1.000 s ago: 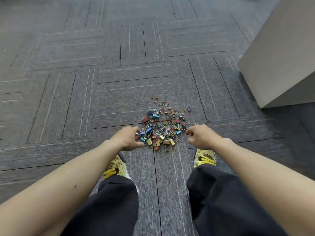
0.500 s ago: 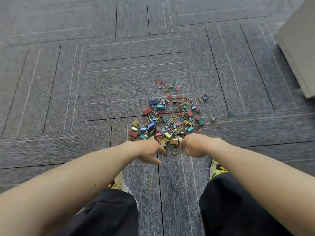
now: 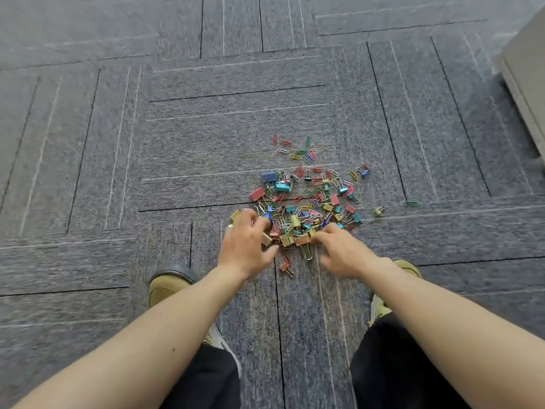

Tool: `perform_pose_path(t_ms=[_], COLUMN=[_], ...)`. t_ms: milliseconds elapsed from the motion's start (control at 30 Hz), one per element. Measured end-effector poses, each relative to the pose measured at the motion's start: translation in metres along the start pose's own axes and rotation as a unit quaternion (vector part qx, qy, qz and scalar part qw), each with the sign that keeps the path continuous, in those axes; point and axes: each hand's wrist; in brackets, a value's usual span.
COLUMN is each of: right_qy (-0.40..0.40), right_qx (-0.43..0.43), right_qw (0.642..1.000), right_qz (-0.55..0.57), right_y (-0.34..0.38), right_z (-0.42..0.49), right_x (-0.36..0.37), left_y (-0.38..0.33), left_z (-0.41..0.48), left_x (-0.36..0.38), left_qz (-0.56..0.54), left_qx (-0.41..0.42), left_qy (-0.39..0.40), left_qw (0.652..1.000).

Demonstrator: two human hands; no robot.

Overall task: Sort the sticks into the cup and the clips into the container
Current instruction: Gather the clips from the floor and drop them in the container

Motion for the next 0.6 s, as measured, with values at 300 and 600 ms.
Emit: perform_pose_path(t_ms=[300,600], right_qy=[-0.018,-0.013], right_qx=[0.095,-0.013], right_qw=[0.995,0.999], right_qz=[-0.001,0.044], right_y=[0.009,0.014], right_z=[0.006,0.013], right_x=[0.005,0.003], left_y=[0.001,0.002], left_z=[-0.021,-0.002], left_x=[0.030,0.033], left_qz=[-0.062,-0.038], left_qx=[-0.160,-0.098], left_qy=[0.115,0.041], left_qw=[0.978,0.994])
Point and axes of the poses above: each hand's wrist, its own z-axis towards the middle knuckle, its own x-axis out of the palm, y = z × x, and after that the axes turned 14 degrees about x, right-handed
